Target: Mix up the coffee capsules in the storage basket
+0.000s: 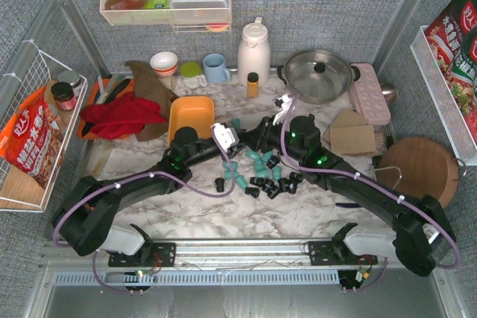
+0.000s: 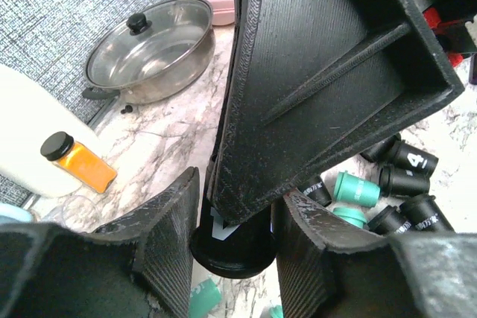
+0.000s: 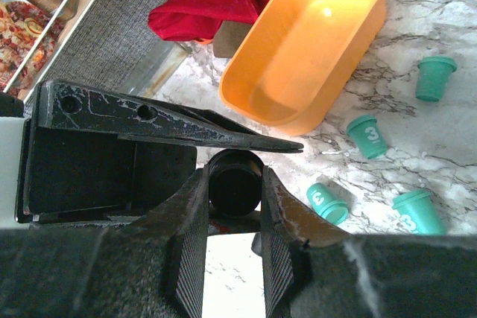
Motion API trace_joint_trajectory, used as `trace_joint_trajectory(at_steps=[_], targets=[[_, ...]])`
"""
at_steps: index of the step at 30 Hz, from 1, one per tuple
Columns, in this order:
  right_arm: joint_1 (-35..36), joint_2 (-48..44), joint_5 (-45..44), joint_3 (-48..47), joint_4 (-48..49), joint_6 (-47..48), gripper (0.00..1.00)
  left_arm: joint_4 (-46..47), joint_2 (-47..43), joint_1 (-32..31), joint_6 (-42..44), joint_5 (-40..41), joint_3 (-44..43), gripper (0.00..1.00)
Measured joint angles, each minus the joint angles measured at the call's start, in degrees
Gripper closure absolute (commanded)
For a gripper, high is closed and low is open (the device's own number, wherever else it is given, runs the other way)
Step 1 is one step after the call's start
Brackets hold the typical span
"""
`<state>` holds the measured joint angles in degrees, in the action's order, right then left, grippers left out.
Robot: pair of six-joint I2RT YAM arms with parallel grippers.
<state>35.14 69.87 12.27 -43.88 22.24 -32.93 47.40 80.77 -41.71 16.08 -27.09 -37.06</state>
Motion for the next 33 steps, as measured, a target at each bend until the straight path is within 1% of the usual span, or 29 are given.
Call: trace_joint_trajectory(at_steps=[3, 4, 7, 10, 12, 13, 16, 20, 23, 25, 30, 31, 33], targets=[[0.1, -1.2, -1.7, -1.0, -2.8, 0.7, 0.51, -0.3, 0.0, -0.1, 0.0, 0.3, -0.6, 0.87], [0.1, -1.9, -2.4, -1.4, -4.3, 1.1, 0.46, -0.5, 0.0, -0.1, 0.2, 1.7, -0.7, 0.89], [0.0, -4.2, -6.3, -2.4, -8.4, 2.6, 0.39, -1.5, 0.5, 1.1, 0.6, 7.0, -0.7, 0.92], [0.0, -5.9, -10.5, -3.3, -13.3, 4.8, 0.38, -1.7, 1.5, 2.3, 0.5, 8.7, -0.7, 0.92], [0.0, -6.5, -12.8, -3.8, -15.9, 6.6, 0.38, -2.2, 2.5, 4.2, -0.6, 9.9, -1.3, 0.92], [0.0, -6.6, -13.8, -3.9, -17.0, 7.7, 0.38, -2.7, 3.2, 5.4, -1.8, 10.8, -2.1, 0.91], [0.0, -4.4, -15.3, -4.8, -20.6, 12.6, 0.38, -6.0, 5.9, 9.7, -6.2, 14.0, -6.7, 0.84], [0.0, 2.7, -14.9, -7.8, -25.4, 19.5, 0.38, -12.8, 10.4, 15.9, -12.8, 21.7, -13.9, 0.7], [0.0, 9.5, -13.6, -9.8, -26.8, 24.2, 0.38, -17.9, 13.3, 18.3, -17.2, 25.6, -16.7, 0.53], [0.0, 14.5, -12.8, -11.5, -27.5, 27.0, 0.37, -21.1, 15.0, 19.1, -20.2, 27.0, -17.8, 0.39], [0.0, 25.7, -11.0, -16.4, -27.9, 32.1, 0.37, -25.7, 16.5, 20.6, -25.1, 29.7, -18.9, 0.07], [0.0, 27.4, -10.6, -17.1, -27.8, 32.9, 0.37, -25.8, 16.5, 20.8, -25.6, 30.1, -18.9, 0.02], [0.0, 30.1, -9.9, -18.1, -27.8, 34.5, 0.37, -26.2, 15.9, 21.0, -26.7, 30.1, -18.8, 0.01]])
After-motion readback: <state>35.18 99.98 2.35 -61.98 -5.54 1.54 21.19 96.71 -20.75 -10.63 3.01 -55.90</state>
